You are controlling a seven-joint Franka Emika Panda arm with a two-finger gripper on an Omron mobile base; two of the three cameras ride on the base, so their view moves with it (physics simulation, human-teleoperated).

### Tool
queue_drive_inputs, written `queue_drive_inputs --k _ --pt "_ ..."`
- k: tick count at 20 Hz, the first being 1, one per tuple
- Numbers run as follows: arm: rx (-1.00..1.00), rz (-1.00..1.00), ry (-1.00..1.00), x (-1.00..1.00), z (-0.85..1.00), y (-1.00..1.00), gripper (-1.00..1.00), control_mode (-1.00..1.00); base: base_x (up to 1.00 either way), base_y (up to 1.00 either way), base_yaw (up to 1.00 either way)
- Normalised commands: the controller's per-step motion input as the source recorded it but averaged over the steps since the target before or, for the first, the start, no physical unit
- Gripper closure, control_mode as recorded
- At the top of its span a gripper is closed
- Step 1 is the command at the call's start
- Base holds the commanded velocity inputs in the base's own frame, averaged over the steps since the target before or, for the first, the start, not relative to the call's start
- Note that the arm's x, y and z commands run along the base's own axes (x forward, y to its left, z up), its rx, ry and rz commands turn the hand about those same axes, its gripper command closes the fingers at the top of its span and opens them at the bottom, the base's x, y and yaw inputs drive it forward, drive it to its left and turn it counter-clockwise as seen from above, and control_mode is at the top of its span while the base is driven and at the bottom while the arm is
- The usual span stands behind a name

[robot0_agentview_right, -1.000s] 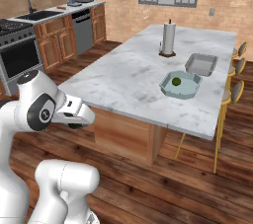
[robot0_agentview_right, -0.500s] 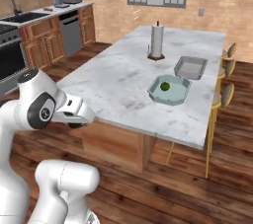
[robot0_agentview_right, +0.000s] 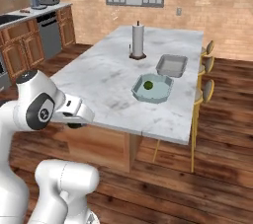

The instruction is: Place the cold items (lime and squash) from the fridge in one tupperware on the dining counter. Place the warm items (hot dog and kebab skewer) in the stove area in another tupperware.

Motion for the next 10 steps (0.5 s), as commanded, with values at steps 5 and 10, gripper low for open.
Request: queue_drive_inputs --k 5,10 --pt "0.00 0.00 0.00 0.00 0.00 0.00 1.00 1.00 0.62 -0.38 -0.18" --pt "0.00 0.00 0.00 0.00 0.00 0.00 1.00 1.00 0.47 -0.43 -0.15"
